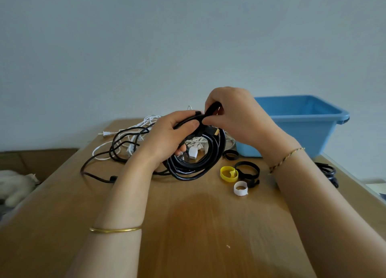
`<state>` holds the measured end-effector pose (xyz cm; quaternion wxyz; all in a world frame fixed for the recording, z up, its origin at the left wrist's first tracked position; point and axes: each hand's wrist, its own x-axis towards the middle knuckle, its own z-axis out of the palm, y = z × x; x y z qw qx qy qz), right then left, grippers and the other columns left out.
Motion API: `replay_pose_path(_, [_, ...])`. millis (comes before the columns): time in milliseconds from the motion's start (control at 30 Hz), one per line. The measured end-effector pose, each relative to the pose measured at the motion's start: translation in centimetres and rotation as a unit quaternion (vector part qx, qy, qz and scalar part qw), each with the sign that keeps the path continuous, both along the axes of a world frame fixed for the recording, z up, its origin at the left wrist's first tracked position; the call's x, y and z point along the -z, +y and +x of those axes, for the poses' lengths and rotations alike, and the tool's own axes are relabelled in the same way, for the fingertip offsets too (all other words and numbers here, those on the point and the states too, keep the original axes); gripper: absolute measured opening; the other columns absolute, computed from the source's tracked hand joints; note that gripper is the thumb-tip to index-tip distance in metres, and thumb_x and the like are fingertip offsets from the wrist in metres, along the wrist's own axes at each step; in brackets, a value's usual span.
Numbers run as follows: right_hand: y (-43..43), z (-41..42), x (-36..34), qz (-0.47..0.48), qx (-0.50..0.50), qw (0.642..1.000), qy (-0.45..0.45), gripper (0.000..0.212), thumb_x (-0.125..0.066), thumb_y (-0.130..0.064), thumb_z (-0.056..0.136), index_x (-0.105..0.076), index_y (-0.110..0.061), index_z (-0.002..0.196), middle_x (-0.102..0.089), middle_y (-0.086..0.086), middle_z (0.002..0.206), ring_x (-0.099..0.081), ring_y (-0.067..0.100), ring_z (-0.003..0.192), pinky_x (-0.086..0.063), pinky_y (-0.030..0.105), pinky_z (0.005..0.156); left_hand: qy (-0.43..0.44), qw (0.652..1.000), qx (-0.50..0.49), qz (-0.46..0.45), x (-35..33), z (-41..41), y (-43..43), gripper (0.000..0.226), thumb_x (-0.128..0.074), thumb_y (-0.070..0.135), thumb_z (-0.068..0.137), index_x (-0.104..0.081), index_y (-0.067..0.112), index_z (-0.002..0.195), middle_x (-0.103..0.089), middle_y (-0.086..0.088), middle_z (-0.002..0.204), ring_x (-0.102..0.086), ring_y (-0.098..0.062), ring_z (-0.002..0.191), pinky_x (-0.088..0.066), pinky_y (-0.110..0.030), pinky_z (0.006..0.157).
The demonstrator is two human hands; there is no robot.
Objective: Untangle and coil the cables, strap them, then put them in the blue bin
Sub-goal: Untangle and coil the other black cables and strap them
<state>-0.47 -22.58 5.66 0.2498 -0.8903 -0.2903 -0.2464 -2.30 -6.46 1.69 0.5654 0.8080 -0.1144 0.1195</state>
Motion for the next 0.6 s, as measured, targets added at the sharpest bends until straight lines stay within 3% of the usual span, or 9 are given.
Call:
replay_pose_path(200, [0.2, 0.6, 0.8, 0.049, -0.037, 0.998, -0.012, 0.010, -0.068, -0.015, 0.077, -0.063, -0.012, 0.085, -0.068, 0.000, 0.086, -0.062, 0.021, 0.084, -0.051, 0.044, 0.074, 0.010, 1.000, 0.025, 0.011, 0.1, 0.0, 0.0, 0.021, -0.058, 0.020, 0.094, -0.063, 0.040, 0.100, -0.066, 0.016, 0.069, -0.052, -0.009, 0.049, -0.045, -0.024, 0.047])
replay_pose_path(400, [1.0, 0.1, 1.3, 0.050, -0.031, 0.995, -0.080, 0.013, -0.064, -0.018, 0.083, -0.061, -0.006, 0.086, -0.068, 0.008, 0.080, -0.061, 0.029, 0.077, -0.049, 0.045, 0.069, 0.022, 0.999, 0.015, -0.023, 0.0, 0.2, 0.4, 0.016, -0.058, 0.022, 0.093, -0.068, 0.030, 0.103, -0.065, 0.010, 0.072, -0.050, -0.010, 0.047, -0.042, -0.023, 0.044])
replay_pose_path(600, [1.2, 0.0, 1.4, 0.052, -0.030, 0.996, -0.067, 0.013, -0.060, -0.019, 0.089, -0.055, -0.008, 0.092, -0.066, 0.006, 0.083, -0.059, 0.028, 0.079, -0.047, 0.046, 0.072, 0.026, 0.998, 0.023, -0.043, 0.4, 0.4, 0.5, 0.018, -0.058, 0.022, 0.094, -0.067, 0.028, 0.108, -0.067, 0.011, 0.072, -0.050, -0.012, 0.049, -0.042, -0.025, 0.045])
